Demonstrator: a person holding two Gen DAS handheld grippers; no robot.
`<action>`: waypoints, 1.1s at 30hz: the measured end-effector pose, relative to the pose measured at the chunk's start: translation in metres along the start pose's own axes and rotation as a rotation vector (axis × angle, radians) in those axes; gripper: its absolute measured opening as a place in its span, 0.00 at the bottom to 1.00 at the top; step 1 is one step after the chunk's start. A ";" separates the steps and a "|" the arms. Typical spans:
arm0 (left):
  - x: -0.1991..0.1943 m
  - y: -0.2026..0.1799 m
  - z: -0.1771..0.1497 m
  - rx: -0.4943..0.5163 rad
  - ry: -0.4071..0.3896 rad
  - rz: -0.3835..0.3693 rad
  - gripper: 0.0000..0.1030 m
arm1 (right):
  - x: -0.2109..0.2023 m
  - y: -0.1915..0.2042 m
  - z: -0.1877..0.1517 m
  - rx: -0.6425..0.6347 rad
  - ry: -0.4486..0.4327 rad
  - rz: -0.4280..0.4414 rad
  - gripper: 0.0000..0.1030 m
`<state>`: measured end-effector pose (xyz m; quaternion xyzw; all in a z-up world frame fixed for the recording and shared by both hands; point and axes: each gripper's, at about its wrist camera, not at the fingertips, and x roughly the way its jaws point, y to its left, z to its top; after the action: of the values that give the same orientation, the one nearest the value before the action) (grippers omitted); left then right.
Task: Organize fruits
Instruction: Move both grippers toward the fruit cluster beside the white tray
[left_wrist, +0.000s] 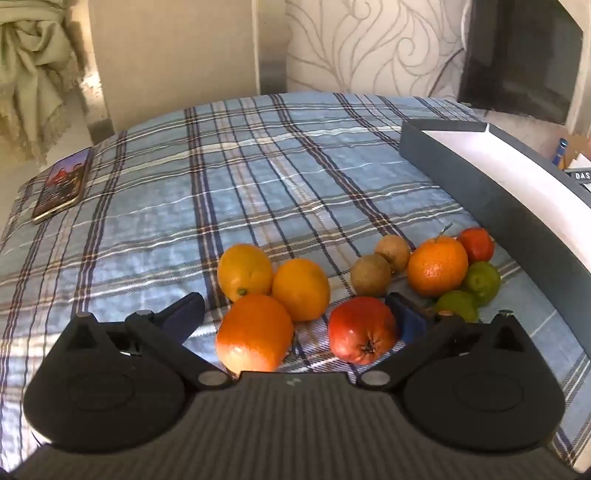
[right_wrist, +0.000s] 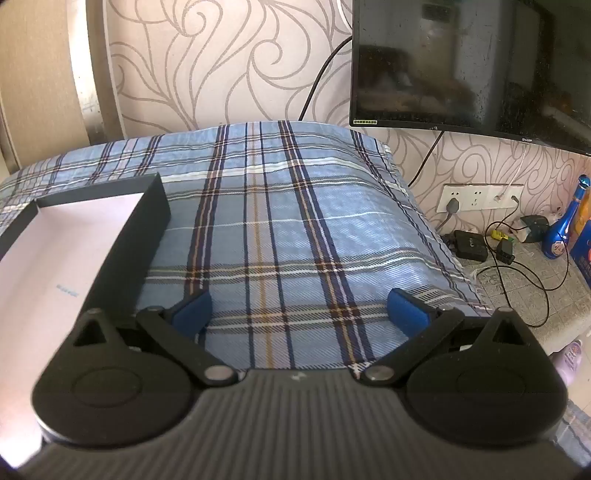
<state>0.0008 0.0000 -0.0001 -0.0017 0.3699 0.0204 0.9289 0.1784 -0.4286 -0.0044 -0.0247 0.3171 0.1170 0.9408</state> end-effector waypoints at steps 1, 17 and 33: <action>-0.007 0.005 -0.004 -0.015 -0.029 0.007 1.00 | 0.000 0.000 0.000 -0.002 0.002 -0.001 1.00; -0.034 -0.002 0.016 -0.153 0.016 0.122 1.00 | -0.015 -0.009 0.004 0.009 0.174 0.036 1.00; -0.071 0.011 0.021 -0.144 -0.068 0.103 1.00 | -0.207 0.118 0.020 0.131 -0.208 0.110 0.99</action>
<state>-0.0370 0.0085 0.0640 -0.0488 0.3352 0.0949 0.9361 0.0030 -0.3536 0.1396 0.0662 0.2256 0.1493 0.9604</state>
